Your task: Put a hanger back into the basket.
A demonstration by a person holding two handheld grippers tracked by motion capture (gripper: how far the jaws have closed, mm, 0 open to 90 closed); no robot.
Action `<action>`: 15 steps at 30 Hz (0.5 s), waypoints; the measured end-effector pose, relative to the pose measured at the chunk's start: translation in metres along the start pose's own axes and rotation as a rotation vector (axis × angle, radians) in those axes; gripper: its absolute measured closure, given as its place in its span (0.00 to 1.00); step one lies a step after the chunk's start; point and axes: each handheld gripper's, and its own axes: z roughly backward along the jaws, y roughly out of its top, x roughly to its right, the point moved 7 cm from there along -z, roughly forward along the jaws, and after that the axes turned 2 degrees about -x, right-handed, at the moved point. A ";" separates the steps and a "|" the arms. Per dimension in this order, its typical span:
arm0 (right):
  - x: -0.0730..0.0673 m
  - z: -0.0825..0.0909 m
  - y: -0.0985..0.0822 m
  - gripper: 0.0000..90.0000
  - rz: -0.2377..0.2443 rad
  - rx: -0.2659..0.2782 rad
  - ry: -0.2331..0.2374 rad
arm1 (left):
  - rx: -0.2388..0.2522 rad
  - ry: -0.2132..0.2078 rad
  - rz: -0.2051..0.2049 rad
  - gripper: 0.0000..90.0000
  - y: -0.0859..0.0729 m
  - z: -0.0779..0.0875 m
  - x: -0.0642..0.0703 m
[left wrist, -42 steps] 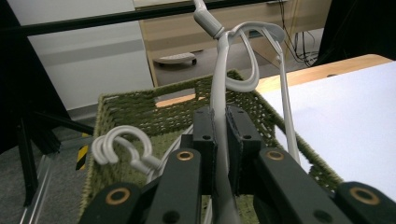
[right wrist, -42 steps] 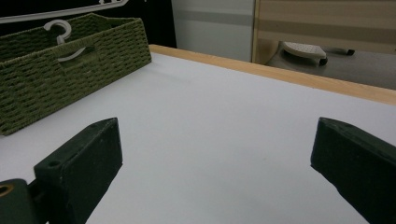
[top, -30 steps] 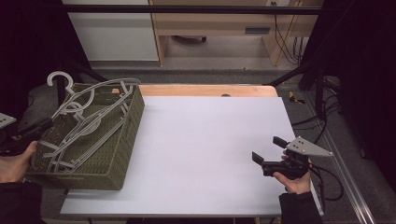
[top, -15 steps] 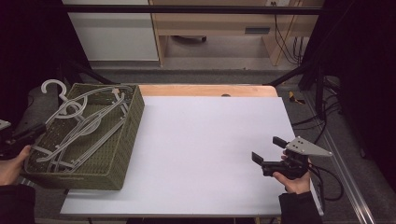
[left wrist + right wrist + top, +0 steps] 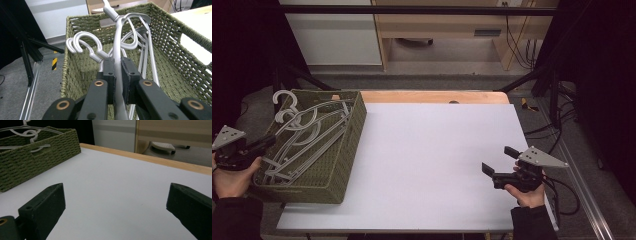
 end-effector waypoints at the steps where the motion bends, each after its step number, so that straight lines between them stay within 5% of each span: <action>1: 0.000 0.000 0.000 0.02 0.000 -0.001 -0.001 | -0.001 0.004 -0.006 0.92 0.001 0.000 0.001; 15: 0.000 0.000 0.000 0.02 0.000 0.000 0.001 | -0.085 0.058 -0.034 0.91 -0.006 -0.018 -0.012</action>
